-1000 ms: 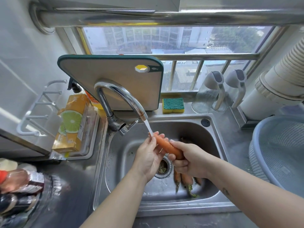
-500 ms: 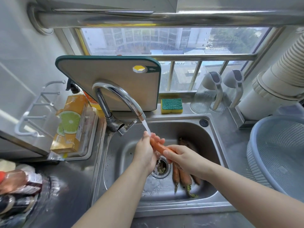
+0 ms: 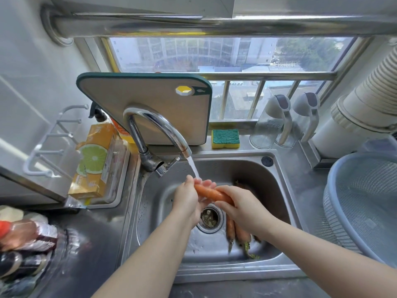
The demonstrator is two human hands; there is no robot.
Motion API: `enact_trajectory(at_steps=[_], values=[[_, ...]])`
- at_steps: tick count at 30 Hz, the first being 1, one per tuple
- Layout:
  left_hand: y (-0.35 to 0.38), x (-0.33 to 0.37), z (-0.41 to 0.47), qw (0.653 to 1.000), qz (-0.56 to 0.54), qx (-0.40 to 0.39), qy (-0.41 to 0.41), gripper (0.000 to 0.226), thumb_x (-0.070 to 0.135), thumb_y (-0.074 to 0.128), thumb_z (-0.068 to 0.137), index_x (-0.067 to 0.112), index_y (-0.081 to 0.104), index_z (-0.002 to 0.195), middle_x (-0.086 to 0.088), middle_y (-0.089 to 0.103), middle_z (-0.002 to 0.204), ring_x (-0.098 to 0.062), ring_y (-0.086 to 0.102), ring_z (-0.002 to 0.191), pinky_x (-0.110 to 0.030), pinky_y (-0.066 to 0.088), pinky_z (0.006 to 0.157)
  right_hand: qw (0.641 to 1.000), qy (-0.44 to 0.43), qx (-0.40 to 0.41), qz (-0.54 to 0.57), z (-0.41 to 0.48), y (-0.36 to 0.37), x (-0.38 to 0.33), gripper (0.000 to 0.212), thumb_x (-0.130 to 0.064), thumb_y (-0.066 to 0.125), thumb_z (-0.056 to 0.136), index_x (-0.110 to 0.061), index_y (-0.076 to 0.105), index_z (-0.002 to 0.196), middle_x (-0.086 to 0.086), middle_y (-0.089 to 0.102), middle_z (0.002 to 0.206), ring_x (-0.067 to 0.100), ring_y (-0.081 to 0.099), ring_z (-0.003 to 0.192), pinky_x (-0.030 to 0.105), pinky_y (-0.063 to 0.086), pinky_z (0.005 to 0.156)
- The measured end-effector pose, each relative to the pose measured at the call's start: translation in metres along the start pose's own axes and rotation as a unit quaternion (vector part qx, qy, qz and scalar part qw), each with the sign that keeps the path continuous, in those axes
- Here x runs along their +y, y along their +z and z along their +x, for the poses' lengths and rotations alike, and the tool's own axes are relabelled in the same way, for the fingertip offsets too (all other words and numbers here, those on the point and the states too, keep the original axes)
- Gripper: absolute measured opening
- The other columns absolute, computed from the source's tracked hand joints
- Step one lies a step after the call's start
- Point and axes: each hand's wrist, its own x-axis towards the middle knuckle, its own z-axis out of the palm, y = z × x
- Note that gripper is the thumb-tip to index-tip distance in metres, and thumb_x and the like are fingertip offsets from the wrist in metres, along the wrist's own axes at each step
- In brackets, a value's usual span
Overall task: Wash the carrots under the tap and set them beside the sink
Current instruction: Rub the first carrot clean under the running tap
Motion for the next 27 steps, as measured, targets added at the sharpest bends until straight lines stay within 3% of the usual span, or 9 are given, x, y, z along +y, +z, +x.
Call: enact_trajectory(at_steps=[3,7,11,14,16,18,22,24,27], values=[[-0.012,0.003,-0.005,0.991,0.086,-0.075,-0.066,0.027,0.022,0.036,0.102,0.005,0.057,0.103,-0.016,0.067,0.092,-0.023,0.067,0.080,-0.037,0.058,0.067,0.996,-0.012,0.087,-0.029,0.002,-0.010,0.013,0.031,-0.013,0.072,0.079,-0.021,0.067,0.109,-0.006,0.062,0.096,0.013,0.060,0.091,0.026,0.046,0.083],[-0.022,0.000,-0.005,0.978,0.178,-0.101,-0.036,0.013,0.004,0.051,0.095,0.004,0.062,0.101,-0.014,0.071,0.088,-0.012,0.071,0.070,-0.022,0.059,0.065,0.991,-0.037,0.114,-0.059,0.012,-0.021,0.022,0.030,-0.004,0.075,0.073,-0.018,0.070,0.099,-0.006,0.065,0.094,0.016,0.061,0.090,0.029,0.049,0.081],[-0.028,0.006,0.005,0.974,0.210,-0.072,0.040,0.012,-0.001,0.060,0.088,0.004,0.066,0.098,-0.008,0.072,0.074,-0.008,0.071,0.064,-0.017,0.057,0.062,0.994,-0.012,0.105,-0.034,0.025,-0.026,0.015,0.033,-0.008,0.078,0.071,-0.015,0.070,0.102,-0.005,0.066,0.093,0.010,0.060,0.087,0.004,0.037,0.075],[-0.033,0.011,0.009,0.980,0.175,-0.051,0.077,0.012,0.000,0.056,0.091,0.007,0.065,0.095,-0.005,0.073,0.071,-0.008,0.070,0.065,-0.017,0.058,0.065,0.988,0.094,0.015,0.125,0.038,-0.031,0.005,0.031,-0.016,0.076,0.078,-0.015,0.068,0.108,-0.005,0.068,0.088,0.004,0.063,0.075,0.005,0.045,0.066],[-0.038,0.013,0.009,0.986,0.138,-0.058,0.071,0.016,0.001,0.049,0.095,0.007,0.064,0.096,-0.007,0.072,0.077,-0.010,0.070,0.070,-0.018,0.058,0.068,0.940,0.149,-0.030,0.304,0.044,-0.033,0.000,0.029,-0.012,0.069,0.085,-0.009,0.064,0.113,0.006,0.069,0.089,0.009,0.068,0.073,0.015,0.053,0.063],[-0.044,0.013,0.007,0.981,0.166,-0.086,0.059,0.020,0.004,0.046,0.097,0.006,0.064,0.104,-0.008,0.072,0.087,-0.011,0.069,0.079,-0.020,0.058,0.071,0.918,0.170,-0.028,0.357,0.048,-0.030,-0.002,0.021,-0.010,0.063,0.090,-0.009,0.063,0.111,0.008,0.065,0.085,0.010,0.065,0.066,0.017,0.051,0.059],[-0.050,0.011,0.001,0.922,0.357,-0.130,0.071,0.022,0.018,0.044,0.100,0.014,0.066,0.101,0.000,0.071,0.082,-0.008,0.068,0.073,-0.020,0.053,0.069,0.943,0.156,-0.041,0.291,0.051,-0.015,-0.014,0.010,-0.013,0.062,0.090,-0.010,0.059,0.099,0.001,0.052,0.068,0.008,0.046,0.054,0.018,0.039,0.052],[-0.048,0.009,0.003,0.901,0.407,-0.130,0.076,0.028,0.028,0.038,0.102,0.017,0.062,0.093,0.002,0.061,0.073,-0.009,0.058,0.060,-0.023,0.049,0.064,0.949,0.152,-0.044,0.274,0.052,-0.005,-0.021,0.013,-0.016,0.066,0.087,-0.011,0.058,0.096,-0.002,0.052,0.068,0.006,0.045,0.054,0.017,0.038,0.052],[-0.047,0.007,0.006,0.855,0.492,-0.127,0.104,0.036,0.037,0.032,0.101,0.017,0.060,0.093,0.004,0.049,0.065,-0.010,0.044,0.052,-0.028,0.041,0.060,0.955,0.160,0.020,0.251,0.053,0.012,-0.028,0.021,-0.020,0.075,0.079,-0.013,0.056,0.087,-0.006,0.056,0.066,0.000,0.050,0.052,0.015,0.040,0.054]])
